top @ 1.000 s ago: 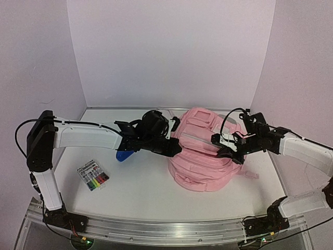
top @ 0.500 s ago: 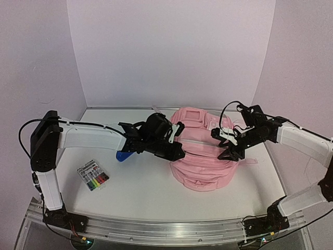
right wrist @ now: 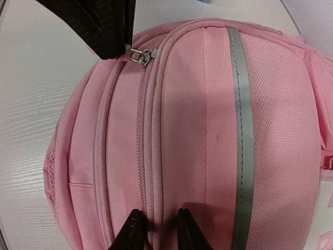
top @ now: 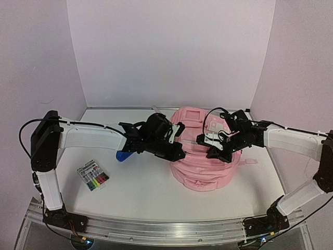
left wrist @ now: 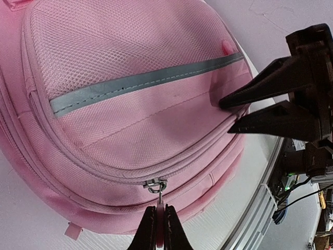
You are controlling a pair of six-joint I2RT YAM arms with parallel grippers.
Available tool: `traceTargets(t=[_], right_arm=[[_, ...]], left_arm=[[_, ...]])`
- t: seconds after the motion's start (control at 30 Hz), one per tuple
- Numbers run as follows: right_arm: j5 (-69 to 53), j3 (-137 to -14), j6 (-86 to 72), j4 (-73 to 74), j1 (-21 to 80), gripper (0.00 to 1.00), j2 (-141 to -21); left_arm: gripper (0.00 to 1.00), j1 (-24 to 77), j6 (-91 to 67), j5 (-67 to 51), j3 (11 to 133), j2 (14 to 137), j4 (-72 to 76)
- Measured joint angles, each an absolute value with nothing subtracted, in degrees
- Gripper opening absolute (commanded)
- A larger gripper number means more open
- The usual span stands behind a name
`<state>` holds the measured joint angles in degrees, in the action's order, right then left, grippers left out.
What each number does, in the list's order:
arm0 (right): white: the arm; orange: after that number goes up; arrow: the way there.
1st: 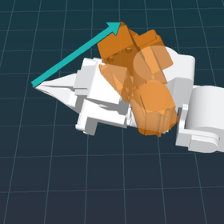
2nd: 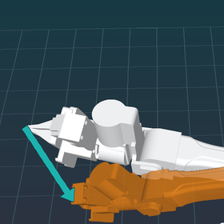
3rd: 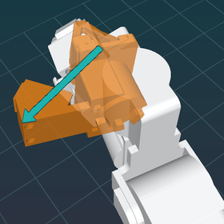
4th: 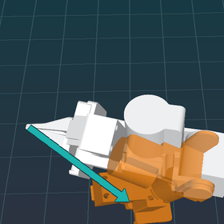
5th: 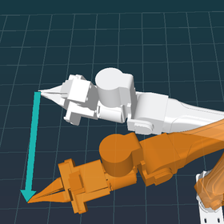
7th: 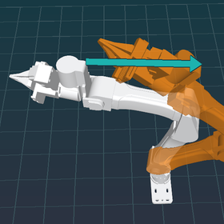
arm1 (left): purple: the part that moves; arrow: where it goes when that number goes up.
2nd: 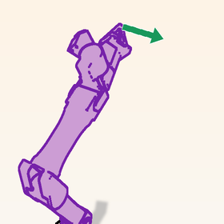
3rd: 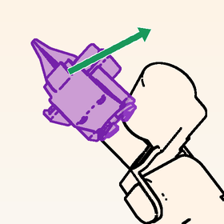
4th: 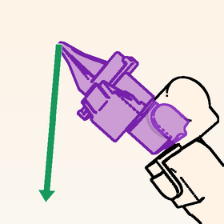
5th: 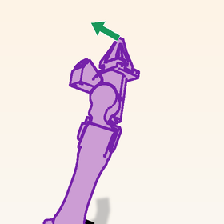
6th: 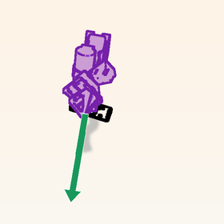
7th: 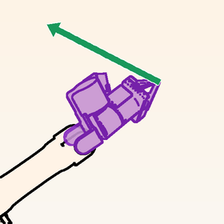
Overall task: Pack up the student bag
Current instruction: Unzip the student bag at the center of the board, then move the stationery to the center of the board.
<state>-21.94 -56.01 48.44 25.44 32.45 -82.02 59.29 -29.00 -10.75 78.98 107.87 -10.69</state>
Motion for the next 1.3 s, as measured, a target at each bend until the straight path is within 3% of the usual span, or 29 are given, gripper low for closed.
traceTargets(t=[0.43, 0.73, 0.8, 0.9, 1.0, 1.07, 1.17, 1.2, 1.3], right_arm=[[-18.03, -51.07, 50.38, 21.92, 32.85, 0.00, -74.64], [-17.88, -51.32, 49.33, 21.24, 32.63, 0.00, -73.68], [-17.84, -52.37, 48.46, 21.55, 32.30, 0.00, -74.86], [-17.92, -54.62, 45.95, 22.81, 31.92, 0.00, -77.63], [-18.93, -57.40, 42.66, 25.41, 31.91, 0.00, -80.64], [-19.60, -59.22, 40.55, 26.68, 31.90, 0.02, -82.64], [-20.39, -60.89, 38.06, 27.77, 31.92, 0.19, -84.84], [-20.62, -61.20, 37.47, 27.97, 31.92, 0.26, -85.31], [-21.95, -61.92, 35.37, 28.16, 31.99, 0.53, -86.11]], left_arm=[[0.00, 55.49, -25.45, -5.25, 79.69, 106.49, -13.94], [0.03, 52.51, -21.56, -4.28, 93.00, 114.84, -19.75], [0.14, 52.29, -21.55, -3.64, 97.79, 118.03, -22.21], [0.37, 51.86, -22.85, -1.46, 103.19, 121.29, -24.80], [0.50, 50.47, -27.44, 2.68, 103.65, 121.16, -26.98], [0.67, 49.42, -31.60, 5.41, 100.44, 118.78, -27.72], [0.76, 48.44, -38.61, 9.38, 90.56, 110.86, -29.64], [0.89, 48.45, -41.56, 10.78, 87.11, 107.53, -30.48], [0.96, 50.24, -51.21, 15.83, 77.22, 95.73, -33.54]])
